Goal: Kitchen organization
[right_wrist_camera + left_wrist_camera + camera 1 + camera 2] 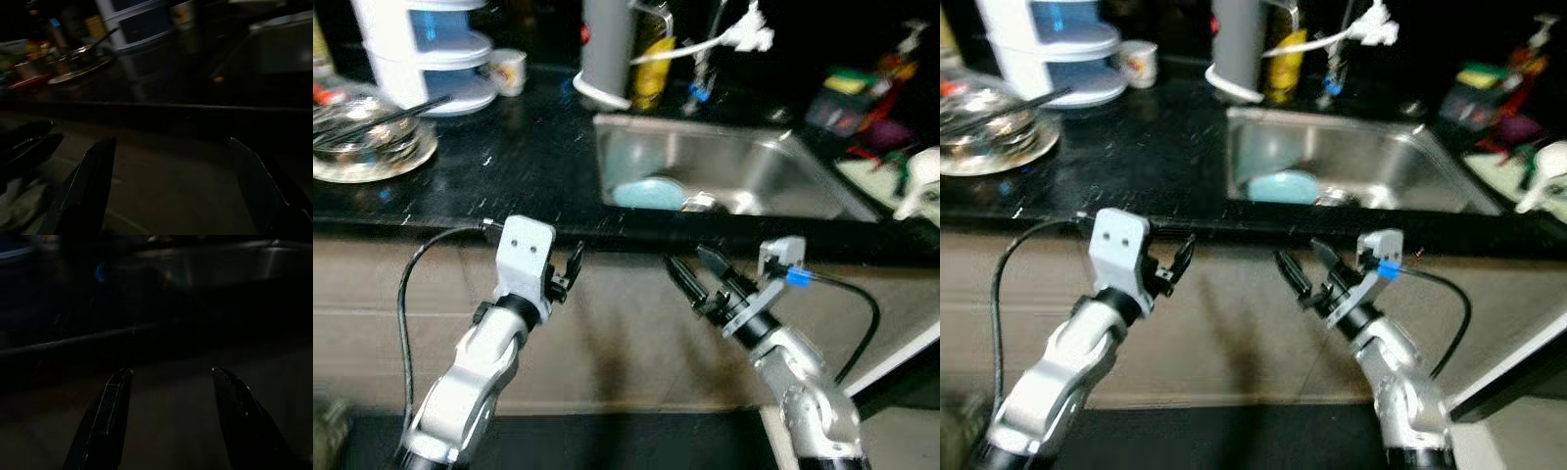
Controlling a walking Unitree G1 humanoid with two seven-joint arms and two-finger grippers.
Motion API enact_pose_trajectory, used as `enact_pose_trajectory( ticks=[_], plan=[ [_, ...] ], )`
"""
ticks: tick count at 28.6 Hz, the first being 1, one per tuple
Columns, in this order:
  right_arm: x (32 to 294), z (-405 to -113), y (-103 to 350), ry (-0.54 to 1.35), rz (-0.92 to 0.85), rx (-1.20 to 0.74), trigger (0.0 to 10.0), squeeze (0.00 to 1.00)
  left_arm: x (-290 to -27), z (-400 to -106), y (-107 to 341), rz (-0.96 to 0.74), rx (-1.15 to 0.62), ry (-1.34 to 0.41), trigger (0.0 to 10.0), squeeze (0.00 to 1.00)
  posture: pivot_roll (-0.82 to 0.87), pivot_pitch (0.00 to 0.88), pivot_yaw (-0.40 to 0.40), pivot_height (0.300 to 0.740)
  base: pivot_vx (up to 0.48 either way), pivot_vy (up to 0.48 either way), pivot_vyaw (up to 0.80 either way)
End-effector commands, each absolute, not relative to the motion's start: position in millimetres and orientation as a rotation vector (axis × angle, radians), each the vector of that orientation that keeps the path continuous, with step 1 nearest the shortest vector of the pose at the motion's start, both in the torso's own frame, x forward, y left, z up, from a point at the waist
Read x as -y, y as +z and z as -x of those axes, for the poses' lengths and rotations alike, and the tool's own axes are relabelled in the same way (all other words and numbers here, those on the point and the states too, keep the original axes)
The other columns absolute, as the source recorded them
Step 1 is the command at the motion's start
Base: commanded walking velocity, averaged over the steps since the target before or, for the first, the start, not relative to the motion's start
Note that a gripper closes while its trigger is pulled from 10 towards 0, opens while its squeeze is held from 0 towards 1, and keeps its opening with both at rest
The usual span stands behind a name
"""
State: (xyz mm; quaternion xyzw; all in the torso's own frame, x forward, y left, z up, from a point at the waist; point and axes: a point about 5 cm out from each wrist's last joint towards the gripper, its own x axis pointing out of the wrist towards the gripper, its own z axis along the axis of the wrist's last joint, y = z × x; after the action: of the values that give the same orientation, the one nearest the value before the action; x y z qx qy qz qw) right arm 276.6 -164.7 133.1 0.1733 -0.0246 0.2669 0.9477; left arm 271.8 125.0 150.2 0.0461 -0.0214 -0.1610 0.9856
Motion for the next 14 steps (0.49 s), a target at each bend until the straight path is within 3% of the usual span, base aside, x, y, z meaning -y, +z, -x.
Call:
enact_pose_trajectory(
  ticks=[1, 6, 14],
  plan=[
    [163.3, -273.9, 129.1, 0.56, -0.34, 0.039, 10.0, 0.0, -128.5, -268.6, 137.7, -0.121, -0.008, -0.331, 10.0, 0.0, 0.13, 0.016, -0.141, 0.74, 0.0, 0.0, 0.78],
    [165.4, -270.0, 115.2, 0.529, -0.29, -0.017, 10.0, 0.0, -139.2, -253.7, 106.9, -0.163, -0.145, -0.322, 10.0, 0.0, 0.13, 0.018, -0.142, 0.74, 0.0, 0.0, 0.78],
    [165.7, -266.5, 109.3, 0.542, -0.212, -0.052, 10.0, 0.0, -146.0, -244.1, 92.6, -0.022, -0.235, -0.325, 10.0, 0.0, 0.13, 0.023, -0.142, 0.74, 0.0, 0.0, 0.77]
  ],
)
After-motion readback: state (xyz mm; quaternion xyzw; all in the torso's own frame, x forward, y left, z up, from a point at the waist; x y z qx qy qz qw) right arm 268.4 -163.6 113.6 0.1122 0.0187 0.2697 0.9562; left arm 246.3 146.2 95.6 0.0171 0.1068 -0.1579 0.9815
